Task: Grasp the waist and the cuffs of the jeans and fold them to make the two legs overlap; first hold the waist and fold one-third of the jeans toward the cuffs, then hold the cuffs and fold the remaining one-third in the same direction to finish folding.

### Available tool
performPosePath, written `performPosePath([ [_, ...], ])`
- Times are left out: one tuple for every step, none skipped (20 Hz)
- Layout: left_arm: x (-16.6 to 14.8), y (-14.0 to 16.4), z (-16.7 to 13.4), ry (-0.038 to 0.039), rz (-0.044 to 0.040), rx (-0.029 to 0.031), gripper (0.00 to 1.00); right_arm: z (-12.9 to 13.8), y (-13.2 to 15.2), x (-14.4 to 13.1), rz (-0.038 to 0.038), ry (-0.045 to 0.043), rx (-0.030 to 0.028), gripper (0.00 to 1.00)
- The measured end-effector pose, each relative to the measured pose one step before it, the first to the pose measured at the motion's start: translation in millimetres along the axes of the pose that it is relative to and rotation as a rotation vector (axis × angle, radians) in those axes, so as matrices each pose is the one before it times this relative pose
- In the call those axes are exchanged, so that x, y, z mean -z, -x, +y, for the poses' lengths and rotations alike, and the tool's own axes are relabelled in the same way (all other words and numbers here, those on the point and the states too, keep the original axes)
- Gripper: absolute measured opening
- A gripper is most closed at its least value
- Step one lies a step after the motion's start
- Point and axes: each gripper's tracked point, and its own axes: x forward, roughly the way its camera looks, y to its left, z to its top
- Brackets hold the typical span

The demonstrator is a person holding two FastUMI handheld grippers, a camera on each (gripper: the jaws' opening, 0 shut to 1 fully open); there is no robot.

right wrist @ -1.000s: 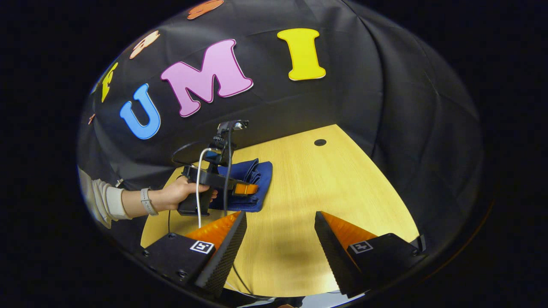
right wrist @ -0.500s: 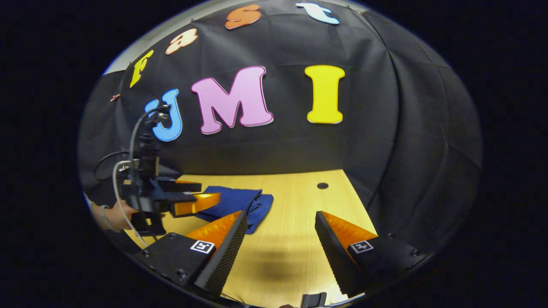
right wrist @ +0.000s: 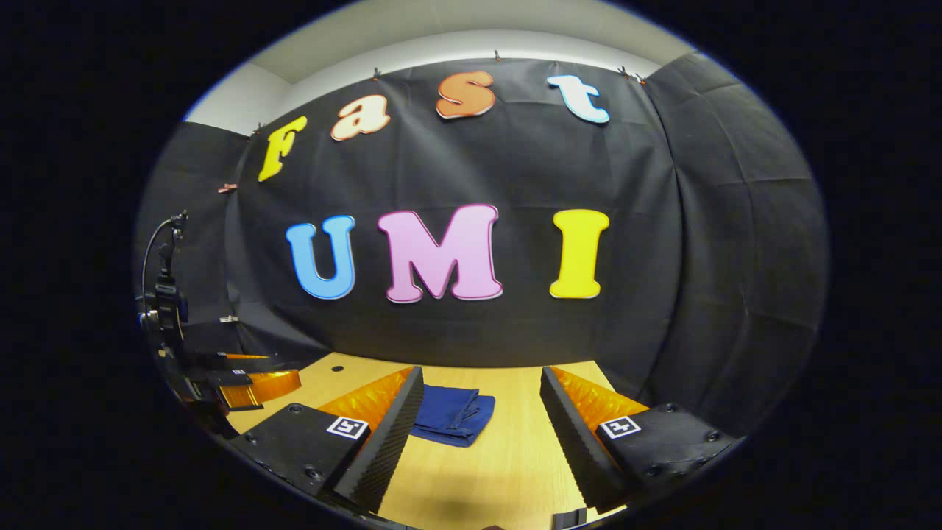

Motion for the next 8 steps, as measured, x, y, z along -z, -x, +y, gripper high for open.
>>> performPosePath([
  [-0.41,15.87,6.13,-0.0005,-0.00804,-0.02303,0.96,5.51,8.04,-6.93,-0.01527,0.03071,-0.00771,0.98],
  [-4.37,14.12,1.83,0.00238,-0.0192,-0.00384,0.96,7.85,10.28,-4.48,-0.00612,0.02199,-0.0103,0.98],
  [-7.02,13.02,-1.07,0.00035,-0.01997,0.00203,0.96,10.52,7.55,-6.02,-0.01441,0.00158,-0.01595,0.98],
  [-5.42,10.33,1.77,-0.00904,-0.01131,-0.00447,0.95,8.74,5.86,-6.75,-0.01462,-0.00081,-0.01341,0.98],
  [-3.74,7.16,2.23,-0.01092,-0.00704,-0.01103,0.96,3.95,3.62,-4.06,-0.00652,0.00029,-0.00743,0.98],
  [-6.09,5.32,1.98,-0.00138,-0.01266,-0.00998,0.96,2.99,2.95,-4.54,-0.00977,0.00208,-0.00964,0.87],
  [-6.56,6.56,2.8,0.01212,-0.01548,-0.00595,0.96,2.0,0.61,-5.48,-0.01014,0.00437,-0.00588,1.0],
  [-5.77,5.98,2.09,0.01673,-0.01447,-0.00278,0.96,2.46,-1.53,-4.69,-0.01426,0.00689,-0.00711,1.0],
])
